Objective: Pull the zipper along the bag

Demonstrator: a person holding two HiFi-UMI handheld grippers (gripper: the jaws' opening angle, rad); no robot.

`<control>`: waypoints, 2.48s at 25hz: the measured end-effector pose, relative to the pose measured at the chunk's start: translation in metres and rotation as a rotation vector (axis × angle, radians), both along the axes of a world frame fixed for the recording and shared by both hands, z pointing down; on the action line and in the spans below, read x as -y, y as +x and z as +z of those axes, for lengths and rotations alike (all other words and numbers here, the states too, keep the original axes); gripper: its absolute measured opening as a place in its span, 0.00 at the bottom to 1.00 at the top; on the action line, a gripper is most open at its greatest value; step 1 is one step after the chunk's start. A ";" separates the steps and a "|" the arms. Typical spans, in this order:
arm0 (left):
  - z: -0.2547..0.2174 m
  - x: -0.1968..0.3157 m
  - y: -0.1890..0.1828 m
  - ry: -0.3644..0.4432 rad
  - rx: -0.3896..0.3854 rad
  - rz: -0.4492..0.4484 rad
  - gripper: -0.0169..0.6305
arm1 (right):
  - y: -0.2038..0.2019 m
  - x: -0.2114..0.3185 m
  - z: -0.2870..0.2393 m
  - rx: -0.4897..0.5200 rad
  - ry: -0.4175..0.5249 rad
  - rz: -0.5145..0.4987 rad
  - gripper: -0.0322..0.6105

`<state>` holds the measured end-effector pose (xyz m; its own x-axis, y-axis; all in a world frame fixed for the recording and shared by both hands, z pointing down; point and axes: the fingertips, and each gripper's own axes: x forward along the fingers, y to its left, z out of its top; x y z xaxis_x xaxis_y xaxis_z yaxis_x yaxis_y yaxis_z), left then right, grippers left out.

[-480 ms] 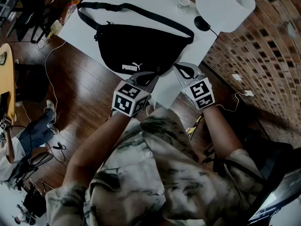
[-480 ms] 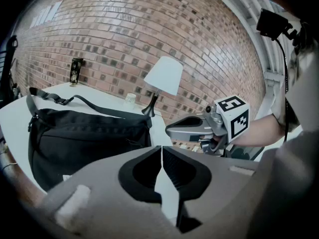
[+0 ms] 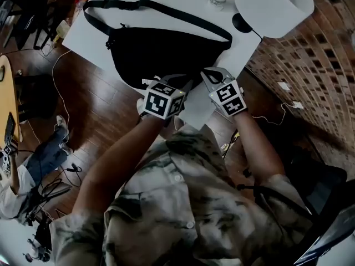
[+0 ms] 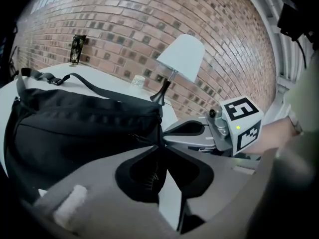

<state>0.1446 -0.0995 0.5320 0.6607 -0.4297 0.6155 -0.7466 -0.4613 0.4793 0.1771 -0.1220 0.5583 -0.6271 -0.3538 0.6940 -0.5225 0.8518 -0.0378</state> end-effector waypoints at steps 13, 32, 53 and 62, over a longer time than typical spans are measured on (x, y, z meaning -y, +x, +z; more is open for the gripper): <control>0.041 0.023 0.018 -0.245 -0.028 -0.281 0.27 | -0.009 0.021 0.011 -0.010 0.007 -0.175 0.06; 0.056 0.028 0.011 -0.197 0.087 -0.260 0.07 | -0.011 0.022 0.026 -0.008 -0.018 -0.108 0.06; 0.042 0.009 -0.029 -0.173 0.027 -0.082 0.05 | -0.011 0.026 0.036 -0.114 -0.038 0.020 0.06; 0.031 0.011 -0.057 -0.141 -0.011 -0.034 0.05 | -0.010 0.028 0.037 -0.172 -0.037 0.088 0.06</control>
<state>0.0873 -0.1102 0.5634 0.6545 -0.3619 0.6638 -0.7548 -0.3634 0.5461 0.1671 -0.1501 0.5953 -0.4656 -0.3743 0.8020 -0.5965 0.8021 0.0280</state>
